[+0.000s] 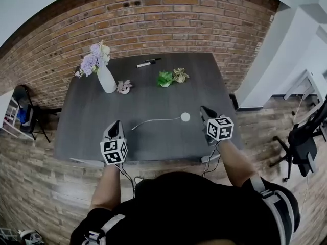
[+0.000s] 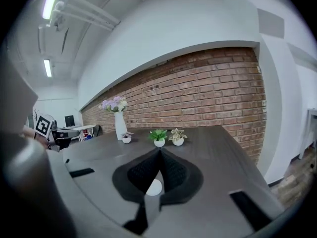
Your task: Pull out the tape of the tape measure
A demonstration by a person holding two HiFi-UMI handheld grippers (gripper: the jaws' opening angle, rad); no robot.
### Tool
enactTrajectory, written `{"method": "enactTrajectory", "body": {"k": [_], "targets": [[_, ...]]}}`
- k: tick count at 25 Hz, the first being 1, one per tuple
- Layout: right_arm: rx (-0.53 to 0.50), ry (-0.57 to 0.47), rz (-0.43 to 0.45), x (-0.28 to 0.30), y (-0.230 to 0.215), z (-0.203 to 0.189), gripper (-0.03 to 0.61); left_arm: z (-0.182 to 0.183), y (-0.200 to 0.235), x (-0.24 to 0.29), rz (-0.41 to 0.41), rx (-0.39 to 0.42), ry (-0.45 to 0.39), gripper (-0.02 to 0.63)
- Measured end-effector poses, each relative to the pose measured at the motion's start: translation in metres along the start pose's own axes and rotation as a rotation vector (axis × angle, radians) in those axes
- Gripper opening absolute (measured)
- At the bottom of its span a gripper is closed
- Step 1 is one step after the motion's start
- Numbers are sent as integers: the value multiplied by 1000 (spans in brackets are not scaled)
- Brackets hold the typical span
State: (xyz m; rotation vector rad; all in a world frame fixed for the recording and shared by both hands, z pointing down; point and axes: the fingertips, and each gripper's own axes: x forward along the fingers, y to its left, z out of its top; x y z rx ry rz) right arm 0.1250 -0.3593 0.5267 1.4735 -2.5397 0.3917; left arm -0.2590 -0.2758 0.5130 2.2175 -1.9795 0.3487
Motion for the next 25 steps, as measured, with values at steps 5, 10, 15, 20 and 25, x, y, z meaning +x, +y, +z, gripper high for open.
{"method": "enactTrajectory", "body": {"k": [5,10,15,20,25], "targets": [[14,3,-36,-9,-10,-3,-5,2,-9,-2,-17,-19,-8,9],[28,10,-39,-12,-15,-6,-5,2,-10,-3,-14,-17,-9,9],[43,22,-39,-9,-18,-11,-5,2,-7,-3,-9,-20,-8,9],[47,26,-30,-5,-17,-12,-5,7,-7,-3,-17,-15,-17,9],[59,29,-20,-4,-16,-15,-5,6,-8,-3,-20,-13,-16,9]]}}
